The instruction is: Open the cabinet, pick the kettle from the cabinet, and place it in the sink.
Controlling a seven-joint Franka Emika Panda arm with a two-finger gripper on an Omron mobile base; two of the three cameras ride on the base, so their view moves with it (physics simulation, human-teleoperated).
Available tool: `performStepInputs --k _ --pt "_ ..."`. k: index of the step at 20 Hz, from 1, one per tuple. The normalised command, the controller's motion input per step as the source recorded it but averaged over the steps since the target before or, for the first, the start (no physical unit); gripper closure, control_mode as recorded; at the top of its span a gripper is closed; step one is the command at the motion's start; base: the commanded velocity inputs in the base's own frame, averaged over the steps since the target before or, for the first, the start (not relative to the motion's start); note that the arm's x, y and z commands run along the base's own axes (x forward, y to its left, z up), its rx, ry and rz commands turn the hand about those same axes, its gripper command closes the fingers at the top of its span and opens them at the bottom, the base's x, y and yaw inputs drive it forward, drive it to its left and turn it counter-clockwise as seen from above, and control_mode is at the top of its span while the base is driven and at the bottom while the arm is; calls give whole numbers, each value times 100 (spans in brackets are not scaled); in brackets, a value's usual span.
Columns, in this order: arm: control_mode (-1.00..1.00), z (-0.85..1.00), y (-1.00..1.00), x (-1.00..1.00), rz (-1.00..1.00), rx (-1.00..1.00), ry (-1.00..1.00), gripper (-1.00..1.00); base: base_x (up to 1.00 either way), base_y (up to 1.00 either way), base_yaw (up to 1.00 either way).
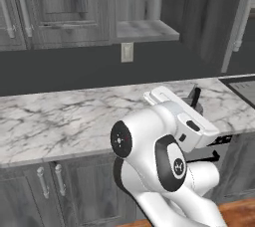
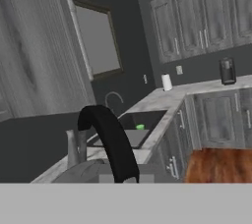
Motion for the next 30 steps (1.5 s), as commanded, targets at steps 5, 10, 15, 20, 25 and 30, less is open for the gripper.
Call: performStepInputs --k 5,10,15,20,25,30 --pt "100 0 0 0 0 0 0 100 -1 -33 -3" --pt "100 0 0 0 0 0 0 100 0 -60 0" --pt "100 0 0 0 0 0 0 100 0 -71 0" --pt "100 0 0 0 0 0 0 100 0 -70 0" --pt "100 0 0 0 0 0 0 100 0 -70 0" --pt "100 0 0 0 0 0 0 100 5 -69 0"
